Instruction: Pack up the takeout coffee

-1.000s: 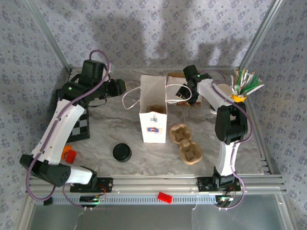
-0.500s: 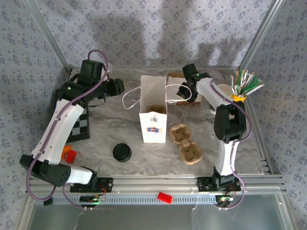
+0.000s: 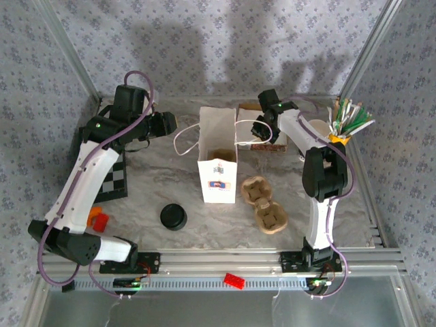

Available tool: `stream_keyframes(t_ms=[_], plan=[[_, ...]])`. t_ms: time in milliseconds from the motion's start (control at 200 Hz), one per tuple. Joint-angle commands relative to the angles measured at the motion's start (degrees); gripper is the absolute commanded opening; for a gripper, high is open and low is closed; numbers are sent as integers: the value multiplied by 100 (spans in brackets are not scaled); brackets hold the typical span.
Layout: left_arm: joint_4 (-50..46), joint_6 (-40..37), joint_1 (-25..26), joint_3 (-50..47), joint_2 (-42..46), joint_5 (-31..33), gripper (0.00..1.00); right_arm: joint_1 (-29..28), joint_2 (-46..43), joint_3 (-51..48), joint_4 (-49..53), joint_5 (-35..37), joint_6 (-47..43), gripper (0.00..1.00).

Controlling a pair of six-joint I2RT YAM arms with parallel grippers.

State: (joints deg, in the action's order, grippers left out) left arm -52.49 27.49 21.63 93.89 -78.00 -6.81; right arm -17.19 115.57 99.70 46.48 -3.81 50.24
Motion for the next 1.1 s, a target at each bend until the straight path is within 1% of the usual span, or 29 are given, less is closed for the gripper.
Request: stream_keyframes(t_ms=[0, 110, 400, 580, 660, 720, 835, 950, 1025, 1094], plan=[[99, -94, -46, 28, 153, 9, 47, 14, -110, 204, 145, -32, 44, 8], [72, -150, -53, 98, 138, 22, 47, 36, -330, 249, 139, -2, 31, 0], [-67, -472, -53, 509, 118, 29, 49, 171, -1275, 317, 27, 47, -54, 0], [-112, -764, -32, 720, 196, -80, 55, 319, -2025, 359, 50, 187, -285, 0], [-123, -869, 63, 796, 276, -175, 57, 339, -2361, 405, 106, 325, -475, 0], [-82, -964, 220, 821, 361, -148, 60, 343, -2613, 465, 168, 435, -635, 0], [16, -1093, 688, 849, 491, 109, 63, 331, -3136, 457, 186, 617, -893, 0], [301, -1105, 1177, 799, 616, 162, 64, 307, -3638, 476, 253, 637, -1120, 0], [519, -1189, 1624, 798, 641, 263, 65, 297, -3935, 430, 249, 489, -1203, 0], [708, -1404, 2122, 843, 588, 433, 67, 304, -4156, 409, 207, 181, -1199, 0]])
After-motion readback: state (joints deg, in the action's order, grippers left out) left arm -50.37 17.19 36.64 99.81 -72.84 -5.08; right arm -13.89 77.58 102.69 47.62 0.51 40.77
